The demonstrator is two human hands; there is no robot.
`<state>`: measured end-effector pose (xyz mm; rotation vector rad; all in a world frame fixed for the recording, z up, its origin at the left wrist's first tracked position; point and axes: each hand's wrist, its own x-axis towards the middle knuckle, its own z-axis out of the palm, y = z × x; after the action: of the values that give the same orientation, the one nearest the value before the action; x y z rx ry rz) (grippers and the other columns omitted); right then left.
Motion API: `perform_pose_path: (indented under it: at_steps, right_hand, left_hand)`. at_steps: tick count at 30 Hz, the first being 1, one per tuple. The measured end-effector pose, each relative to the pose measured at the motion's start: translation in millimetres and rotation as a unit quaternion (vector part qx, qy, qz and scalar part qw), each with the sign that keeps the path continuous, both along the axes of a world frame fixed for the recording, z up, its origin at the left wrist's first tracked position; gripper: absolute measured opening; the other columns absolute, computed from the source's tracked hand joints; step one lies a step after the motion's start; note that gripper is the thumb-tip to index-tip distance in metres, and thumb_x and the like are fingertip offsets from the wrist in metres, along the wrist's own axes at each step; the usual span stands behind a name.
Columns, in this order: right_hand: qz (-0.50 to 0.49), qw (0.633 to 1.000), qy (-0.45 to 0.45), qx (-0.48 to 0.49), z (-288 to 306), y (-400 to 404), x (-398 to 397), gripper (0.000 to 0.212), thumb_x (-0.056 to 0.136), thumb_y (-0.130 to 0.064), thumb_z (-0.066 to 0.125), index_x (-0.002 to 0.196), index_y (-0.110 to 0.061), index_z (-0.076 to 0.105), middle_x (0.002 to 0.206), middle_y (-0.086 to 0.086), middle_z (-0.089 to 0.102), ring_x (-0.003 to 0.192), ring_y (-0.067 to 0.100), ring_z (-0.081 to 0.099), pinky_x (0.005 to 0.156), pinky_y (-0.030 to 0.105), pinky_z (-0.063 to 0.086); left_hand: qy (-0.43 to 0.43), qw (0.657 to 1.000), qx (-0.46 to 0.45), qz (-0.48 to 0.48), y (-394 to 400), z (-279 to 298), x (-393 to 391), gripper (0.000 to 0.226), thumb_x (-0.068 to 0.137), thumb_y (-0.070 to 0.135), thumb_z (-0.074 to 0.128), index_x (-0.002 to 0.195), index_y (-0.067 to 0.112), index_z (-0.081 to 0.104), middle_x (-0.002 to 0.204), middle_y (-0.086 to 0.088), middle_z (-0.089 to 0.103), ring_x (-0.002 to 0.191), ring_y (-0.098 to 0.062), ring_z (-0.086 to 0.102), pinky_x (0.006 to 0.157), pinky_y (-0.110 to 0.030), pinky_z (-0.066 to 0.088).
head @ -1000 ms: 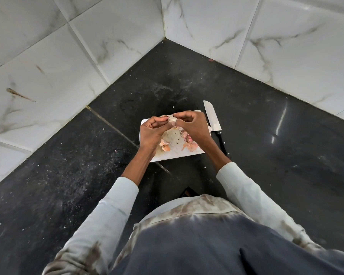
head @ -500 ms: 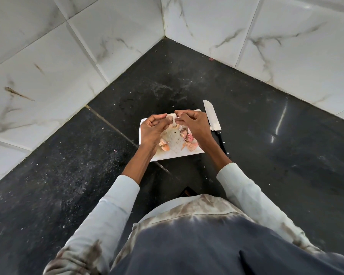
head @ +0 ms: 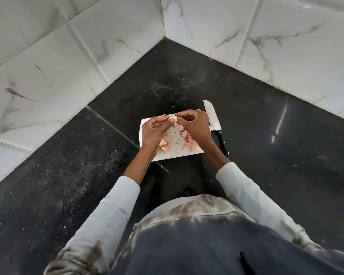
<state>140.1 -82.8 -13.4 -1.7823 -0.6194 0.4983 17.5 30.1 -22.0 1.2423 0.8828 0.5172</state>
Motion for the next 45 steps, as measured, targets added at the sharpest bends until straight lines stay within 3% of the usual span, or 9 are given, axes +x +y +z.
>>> perform_pose_path:
  at_steps: [5, 10, 13, 19, 23, 31, 35, 40, 45]
  right_hand:
    - [-0.008, 0.999, -0.041, -0.013, 1, 1, -4, 0.009, 0.089, -0.014, 0.079, 0.098, -0.015, 0.082, 0.086, -0.012, 0.076, 0.082, 0.002, 0.074, 0.078, 0.014, 0.06]
    - [-0.025, 0.999, -0.025, -0.009, -3, 0, -4, 0.008, 0.089, -0.011, 0.078, 0.097, -0.01, 0.081, 0.088, -0.003, 0.079, 0.083, 0.01, 0.076, 0.081, 0.024, 0.063]
    - [-0.017, 1.0, -0.008, -0.003, -2, 1, -4, 0.011, 0.094, -0.013, 0.074, 0.102, -0.015, 0.082, 0.092, -0.008, 0.079, 0.089, 0.006, 0.076, 0.086, 0.024, 0.063]
    - [-0.002, 0.997, 0.08, 0.009, -2, 2, -3, 0.019, 0.099, -0.023, 0.072, 0.113, -0.015, 0.081, 0.106, -0.002, 0.081, 0.1, 0.014, 0.078, 0.099, 0.041, 0.062]
    - [-0.015, 0.997, 0.068, 0.014, -1, 3, -6, 0.013, 0.094, -0.027, 0.08, 0.105, -0.02, 0.082, 0.098, -0.007, 0.081, 0.091, 0.01, 0.078, 0.094, 0.035, 0.064]
    - [-0.048, 0.996, 0.077, 0.009, 0, 4, -7, 0.003, 0.093, -0.023, 0.08, 0.094, -0.025, 0.078, 0.09, -0.009, 0.079, 0.087, 0.008, 0.077, 0.083, 0.022, 0.061]
    - [-0.05, 0.995, 0.082, 0.012, 0, 3, -6, 0.002, 0.094, -0.025, 0.079, 0.095, -0.025, 0.078, 0.092, -0.008, 0.08, 0.089, 0.009, 0.077, 0.087, 0.026, 0.062]
    - [-0.065, 0.993, 0.1, 0.018, -4, 1, -4, 0.003, 0.093, -0.023, 0.079, 0.094, -0.021, 0.078, 0.091, -0.005, 0.08, 0.09, 0.012, 0.078, 0.09, 0.033, 0.064]
    - [-0.062, 0.995, 0.079, 0.005, -4, 5, -6, 0.007, 0.092, -0.024, 0.079, 0.095, -0.017, 0.077, 0.088, -0.006, 0.078, 0.086, 0.013, 0.076, 0.087, 0.032, 0.065]
  left_hand:
    - [-0.01, 1.0, -0.005, -0.002, -2, -1, -2, 0.03, 0.085, 0.017, 0.09, 0.111, 0.007, 0.081, 0.102, -0.01, 0.083, 0.096, -0.023, 0.081, 0.087, -0.027, 0.063]
    - [-0.027, 0.999, -0.025, -0.002, -6, 1, 1, 0.033, 0.085, 0.017, 0.089, 0.113, 0.002, 0.079, 0.102, -0.016, 0.082, 0.093, -0.023, 0.08, 0.084, -0.026, 0.063]
    - [-0.034, 0.998, -0.052, 0.006, -4, 1, 2, 0.034, 0.087, 0.015, 0.087, 0.116, 0.0, 0.078, 0.104, -0.016, 0.082, 0.093, -0.021, 0.081, 0.084, -0.024, 0.063]
    - [-0.033, 0.997, -0.064, 0.012, 4, 0, -2, 0.033, 0.092, 0.015, 0.082, 0.12, 0.0, 0.076, 0.107, -0.017, 0.081, 0.098, -0.022, 0.08, 0.089, -0.027, 0.064]
    - [-0.039, 0.997, -0.069, 0.008, 5, 0, -2, 0.033, 0.093, 0.016, 0.081, 0.122, 0.0, 0.075, 0.108, -0.017, 0.081, 0.1, -0.024, 0.081, 0.088, -0.027, 0.064]
    - [-0.046, 0.994, -0.102, 0.005, 1, -2, 1, 0.028, 0.097, 0.015, 0.076, 0.121, 0.0, 0.075, 0.108, -0.019, 0.081, 0.098, -0.022, 0.081, 0.084, -0.025, 0.065]
    - [-0.043, 0.992, -0.114, -0.009, 1, -1, 3, 0.031, 0.102, 0.022, 0.07, 0.121, -0.001, 0.076, 0.109, -0.019, 0.081, 0.099, -0.022, 0.08, 0.088, -0.025, 0.064]
    - [-0.036, 0.991, -0.123, -0.035, 0, -2, 4, 0.037, 0.104, 0.025, 0.067, 0.128, -0.002, 0.073, 0.118, -0.021, 0.078, 0.115, -0.031, 0.076, 0.106, -0.038, 0.059]
    - [-0.017, 0.993, -0.111, -0.031, -1, 2, 5, 0.043, 0.095, 0.023, 0.08, 0.13, 0.002, 0.071, 0.115, -0.016, 0.08, 0.111, -0.027, 0.078, 0.104, -0.038, 0.06]
